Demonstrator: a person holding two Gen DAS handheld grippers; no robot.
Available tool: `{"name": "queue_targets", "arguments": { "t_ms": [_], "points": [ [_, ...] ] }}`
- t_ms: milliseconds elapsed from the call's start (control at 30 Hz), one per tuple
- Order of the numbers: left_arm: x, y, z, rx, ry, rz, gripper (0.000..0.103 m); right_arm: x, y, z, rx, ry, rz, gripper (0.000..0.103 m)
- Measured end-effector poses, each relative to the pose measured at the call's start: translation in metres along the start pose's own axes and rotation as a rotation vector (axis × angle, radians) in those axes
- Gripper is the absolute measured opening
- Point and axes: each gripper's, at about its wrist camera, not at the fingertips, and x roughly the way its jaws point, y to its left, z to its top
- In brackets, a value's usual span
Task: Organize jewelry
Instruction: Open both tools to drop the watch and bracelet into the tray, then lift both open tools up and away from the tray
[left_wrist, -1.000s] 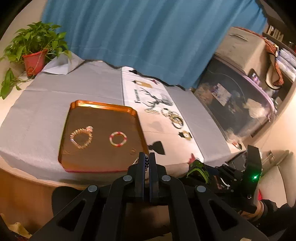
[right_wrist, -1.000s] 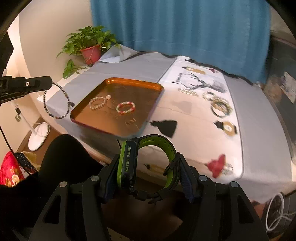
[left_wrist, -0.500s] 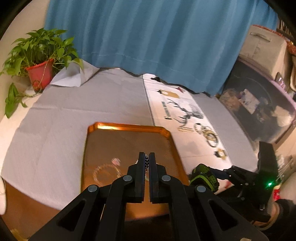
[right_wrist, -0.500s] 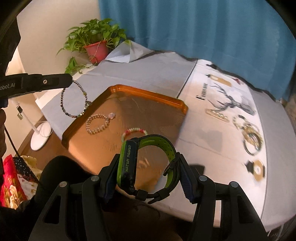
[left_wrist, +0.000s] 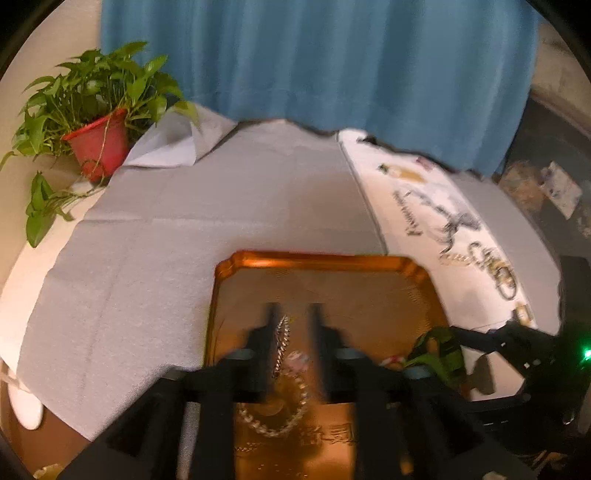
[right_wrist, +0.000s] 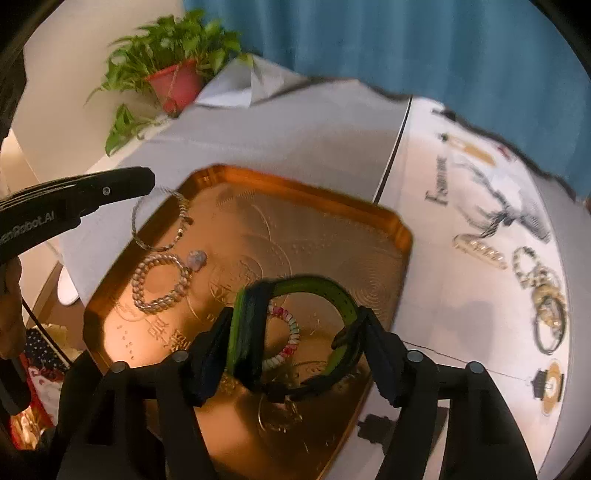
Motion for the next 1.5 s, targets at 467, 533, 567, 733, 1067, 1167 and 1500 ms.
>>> {"name": "queue_targets", "arguments": {
  "t_ms": [467,533,567,733,1067,1167,1500],
  "points": [
    [-0.056,-0.032,-0.075,-0.037,0.062,0.143,0.094,-0.074,0.004,-0.083,0.087,-0.02,-0.075,0.084],
    [-0.073,-0.037,-0.088,-0.037,0.048,0.142,0.094,-0.094,0.009,-0.097,0.086,-0.05,-0.104,0.084],
    [-0.081,-0.04,-0.093,-0.031,0.04,0.144,0.094,-0.102,0.011,-0.102,0.081,-0.061,-0.11,0.084],
    [-0.121,-0.052,-0.117,-0.006,0.005,0.152,0.094,-0.138,0.03,-0.124,0.031,-0.114,-0.129,0.084],
    [-0.167,-0.068,-0.139,0.01,-0.056,0.146,0.094,-0.182,0.05,-0.153,0.001,-0.168,-0.136,0.084],
    [-0.175,-0.072,-0.14,0.017,-0.071,0.138,0.094,-0.189,0.051,-0.156,-0.001,-0.179,-0.14,0.084],
    [-0.182,-0.081,-0.14,0.041,-0.085,0.144,0.094,-0.2,0.05,-0.16,0.01,-0.207,-0.141,0.085]
  ]
}}
